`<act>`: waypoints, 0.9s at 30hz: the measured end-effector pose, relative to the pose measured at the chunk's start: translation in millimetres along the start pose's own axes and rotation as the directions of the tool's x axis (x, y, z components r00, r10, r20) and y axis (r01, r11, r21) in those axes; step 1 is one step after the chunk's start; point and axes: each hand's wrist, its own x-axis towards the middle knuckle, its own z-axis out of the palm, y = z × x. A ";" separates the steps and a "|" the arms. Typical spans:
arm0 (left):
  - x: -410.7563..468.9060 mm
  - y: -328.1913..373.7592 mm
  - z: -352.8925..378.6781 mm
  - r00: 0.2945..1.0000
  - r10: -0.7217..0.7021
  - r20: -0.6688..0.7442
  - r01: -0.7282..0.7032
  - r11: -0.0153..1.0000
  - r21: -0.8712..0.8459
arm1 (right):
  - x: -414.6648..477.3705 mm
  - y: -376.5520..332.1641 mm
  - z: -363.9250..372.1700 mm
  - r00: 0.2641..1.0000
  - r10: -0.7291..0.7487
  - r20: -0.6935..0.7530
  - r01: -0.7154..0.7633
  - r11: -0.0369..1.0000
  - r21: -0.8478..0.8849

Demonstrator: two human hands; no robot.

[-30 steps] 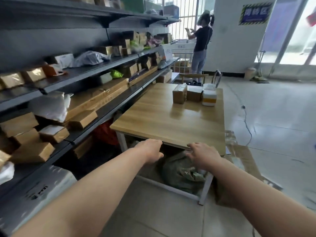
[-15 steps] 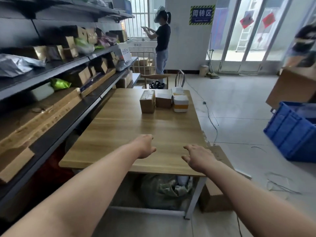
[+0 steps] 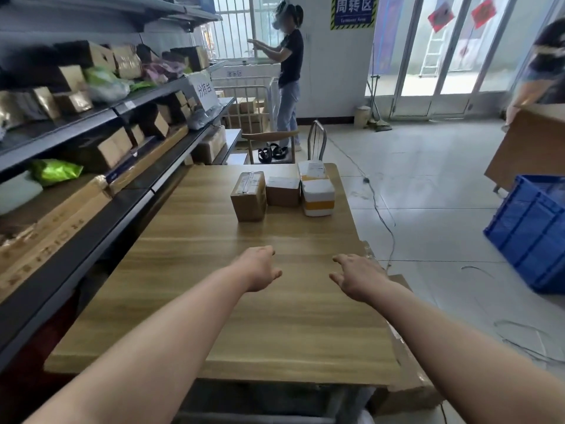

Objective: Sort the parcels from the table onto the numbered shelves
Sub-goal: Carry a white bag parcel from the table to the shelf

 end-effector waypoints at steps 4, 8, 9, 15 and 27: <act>70.9 22.3 -13.0 0.999 -0.042 0.002 0.042 0.999 -0.008 | 80.5 25.2 -18.5 0.999 -0.029 -0.019 0.030 0.998 0.047; 146.3 51.9 -20.5 0.995 -0.096 0.006 0.096 0.993 -0.064 | 154.2 62.8 -38.0 0.999 -0.028 -0.022 0.030 0.996 0.085; 164.7 60.3 -21.2 0.993 -0.115 0.007 0.115 0.989 -0.097 | 172.2 73.5 -41.3 0.999 -0.029 -0.015 0.030 0.996 0.088; 260.0 95.7 -19.9 0.970 -0.241 0.022 0.233 0.903 -0.362 | 275.6 113.5 -51.6 0.999 -0.047 0.019 0.043 0.987 0.152; 408.5 113.8 -20.2 0.940 -0.331 -0.078 0.253 0.833 -0.492 | 404.9 102.4 -23.9 0.997 -0.070 0.023 0.055 0.910 0.410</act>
